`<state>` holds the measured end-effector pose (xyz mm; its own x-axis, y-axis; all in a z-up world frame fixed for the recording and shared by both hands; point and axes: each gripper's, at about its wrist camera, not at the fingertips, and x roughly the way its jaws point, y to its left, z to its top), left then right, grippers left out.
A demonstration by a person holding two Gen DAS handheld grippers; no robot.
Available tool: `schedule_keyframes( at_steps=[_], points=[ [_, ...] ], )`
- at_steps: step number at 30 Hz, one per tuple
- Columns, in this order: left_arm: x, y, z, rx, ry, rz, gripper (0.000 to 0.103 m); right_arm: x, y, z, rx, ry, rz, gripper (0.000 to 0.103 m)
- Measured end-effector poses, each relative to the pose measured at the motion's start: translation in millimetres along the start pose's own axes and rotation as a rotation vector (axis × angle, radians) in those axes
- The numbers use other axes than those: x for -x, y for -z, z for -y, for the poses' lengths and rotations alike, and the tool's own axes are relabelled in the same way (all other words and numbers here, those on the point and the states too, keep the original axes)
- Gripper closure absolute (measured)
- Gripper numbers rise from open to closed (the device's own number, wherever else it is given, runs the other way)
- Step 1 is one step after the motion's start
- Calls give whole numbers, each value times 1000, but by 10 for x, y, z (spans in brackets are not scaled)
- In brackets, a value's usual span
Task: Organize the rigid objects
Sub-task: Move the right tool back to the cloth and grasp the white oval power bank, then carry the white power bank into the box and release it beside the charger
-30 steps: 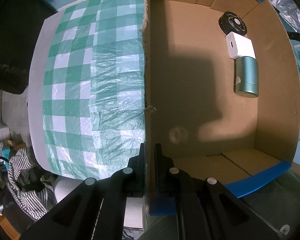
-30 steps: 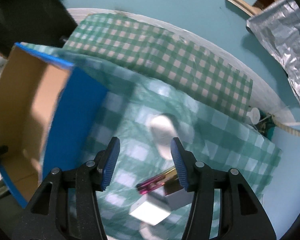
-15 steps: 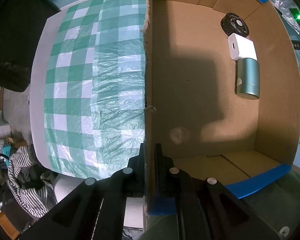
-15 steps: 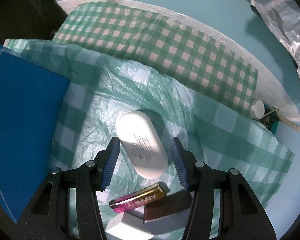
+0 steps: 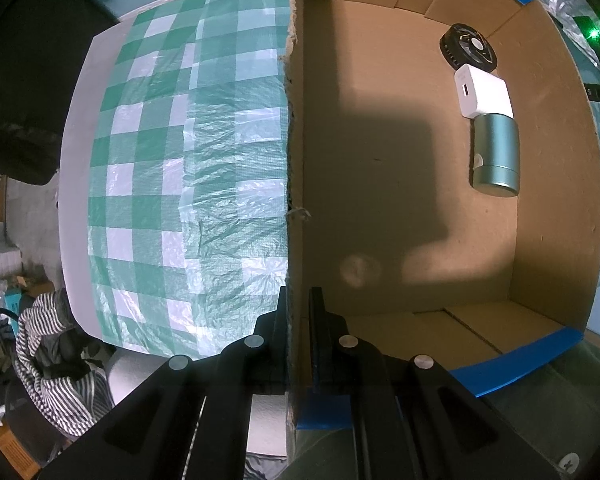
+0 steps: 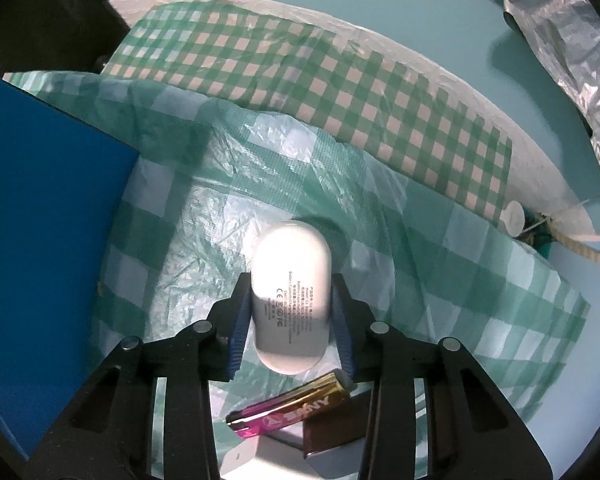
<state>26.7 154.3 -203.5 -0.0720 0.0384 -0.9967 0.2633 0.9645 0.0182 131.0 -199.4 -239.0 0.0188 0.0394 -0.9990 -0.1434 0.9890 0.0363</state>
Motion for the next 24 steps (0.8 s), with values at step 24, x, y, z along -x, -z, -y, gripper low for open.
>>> schedule_keyframes(
  at_steps=[24],
  points=[
    [-9,-16,36,-35,7,-1,96,465,198,-202,-57,-62,7,66]
  ],
)
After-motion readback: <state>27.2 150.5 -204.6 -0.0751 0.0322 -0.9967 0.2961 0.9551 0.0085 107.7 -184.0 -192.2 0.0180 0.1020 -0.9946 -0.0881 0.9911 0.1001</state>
